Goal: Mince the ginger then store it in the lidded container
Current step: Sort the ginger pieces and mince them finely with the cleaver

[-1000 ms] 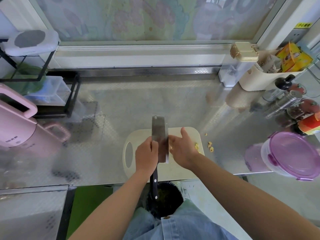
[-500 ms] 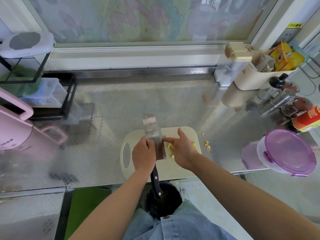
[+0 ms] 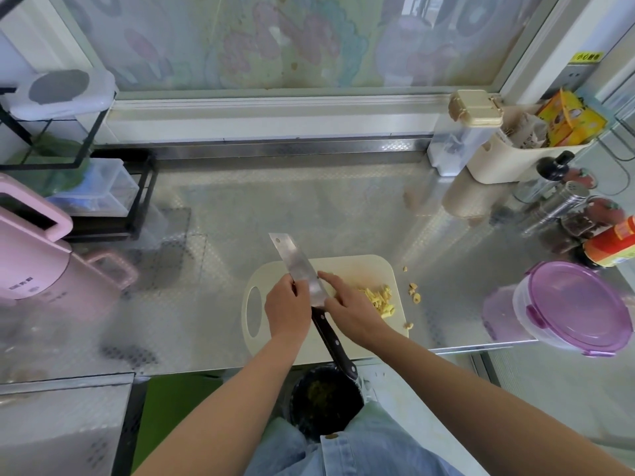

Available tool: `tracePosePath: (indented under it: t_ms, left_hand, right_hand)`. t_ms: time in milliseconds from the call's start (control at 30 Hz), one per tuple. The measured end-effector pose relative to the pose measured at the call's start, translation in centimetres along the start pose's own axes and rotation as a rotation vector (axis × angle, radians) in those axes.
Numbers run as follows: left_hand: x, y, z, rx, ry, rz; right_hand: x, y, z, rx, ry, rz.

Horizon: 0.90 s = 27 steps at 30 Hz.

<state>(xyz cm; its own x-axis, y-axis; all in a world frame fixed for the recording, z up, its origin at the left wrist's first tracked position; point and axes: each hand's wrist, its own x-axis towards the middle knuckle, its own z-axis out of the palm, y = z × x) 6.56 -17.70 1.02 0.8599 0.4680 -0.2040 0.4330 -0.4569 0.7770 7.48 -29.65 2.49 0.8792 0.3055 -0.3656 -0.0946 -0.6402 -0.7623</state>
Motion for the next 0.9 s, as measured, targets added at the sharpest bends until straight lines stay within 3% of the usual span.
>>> tracePosePath:
  t_ms: [100, 233, 367, 467, 600, 767, 900]
  left_hand:
    - [0.0, 0.0, 0.1, -0.023, -0.014, -0.028]
    - [-0.2, 0.1, 0.0, -0.057, -0.029, -0.059]
    - [-0.2, -0.1, -0.1, -0.065, -0.035, -0.057]
    - [-0.1, -0.1, -0.2, -0.082, -0.031, -0.059]
    - [0.1, -0.4, -0.4, -0.069, -0.025, -0.019]
    - [0.4, -0.4, 0.1, -0.07, -0.023, 0.044]
    - [0.4, -0.4, 0.0, -0.274, -0.138, 0.023]
  right_hand:
    - [0.4, 0.7, 0.1, -0.054, -0.014, -0.004]
    - [1.2, 2.6, -0.3, -0.281, 0.04, 0.142]
    - [1.0, 2.7, -0.3, -0.313, 0.02, -0.022]
    - [1.3, 3.0, -0.6, -0.391, 0.009, 0.006]
    - [1.2, 2.4, -1.2, -0.188, 0.177, -0.039]
    - [0.1, 0.4, -0.8, -0.085, -0.235, -0.092]
    - [0.0, 0.6, -0.1, -0.016, -0.191, -0.067]
